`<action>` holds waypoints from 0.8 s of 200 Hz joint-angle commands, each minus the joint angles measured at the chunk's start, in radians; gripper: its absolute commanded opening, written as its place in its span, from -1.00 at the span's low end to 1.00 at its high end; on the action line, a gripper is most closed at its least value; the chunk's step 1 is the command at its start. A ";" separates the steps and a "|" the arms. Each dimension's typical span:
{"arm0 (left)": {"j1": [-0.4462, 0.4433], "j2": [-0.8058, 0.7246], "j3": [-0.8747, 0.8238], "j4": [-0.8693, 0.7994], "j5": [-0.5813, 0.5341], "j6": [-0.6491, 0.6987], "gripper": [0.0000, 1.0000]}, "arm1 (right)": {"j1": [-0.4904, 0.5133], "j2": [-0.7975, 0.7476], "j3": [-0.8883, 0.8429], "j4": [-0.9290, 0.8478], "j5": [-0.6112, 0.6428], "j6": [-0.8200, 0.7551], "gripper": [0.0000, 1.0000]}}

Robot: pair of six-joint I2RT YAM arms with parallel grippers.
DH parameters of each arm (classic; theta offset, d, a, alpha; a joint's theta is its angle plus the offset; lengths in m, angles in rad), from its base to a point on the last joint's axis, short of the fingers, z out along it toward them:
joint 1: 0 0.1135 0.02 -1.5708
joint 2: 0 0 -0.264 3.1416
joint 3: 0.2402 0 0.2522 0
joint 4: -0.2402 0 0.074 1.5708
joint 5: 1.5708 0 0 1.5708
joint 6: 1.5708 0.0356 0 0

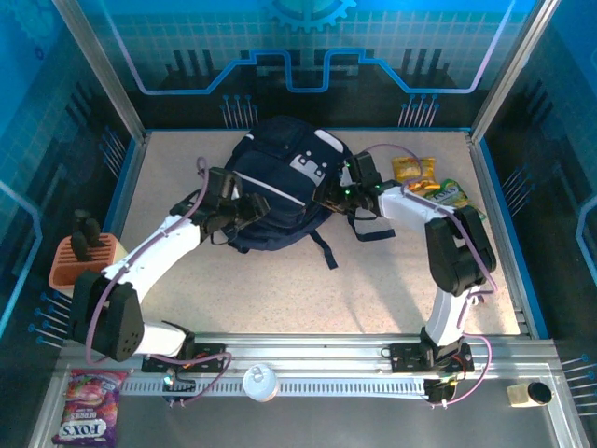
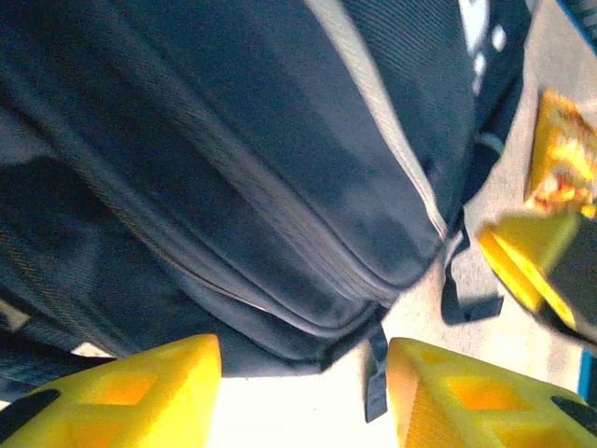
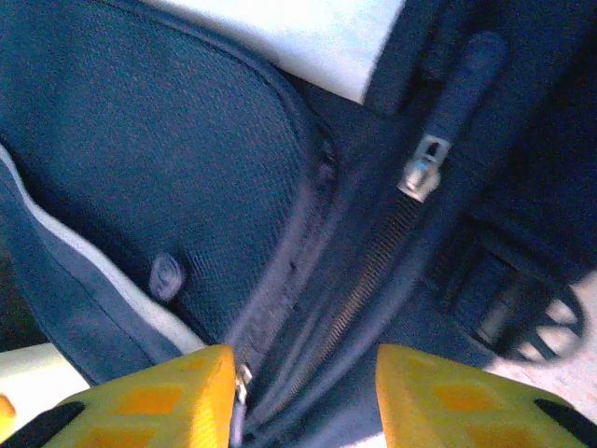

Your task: Pack the student bag

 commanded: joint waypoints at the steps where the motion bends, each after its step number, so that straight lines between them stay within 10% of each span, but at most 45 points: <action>1: -0.085 0.035 0.074 -0.053 -0.124 0.084 0.02 | 0.005 0.059 0.095 0.001 -0.074 0.034 -0.14; 160: -0.332 0.276 0.243 -0.121 -0.290 0.142 -0.07 | 0.014 0.213 0.278 -0.115 -0.127 0.054 -0.23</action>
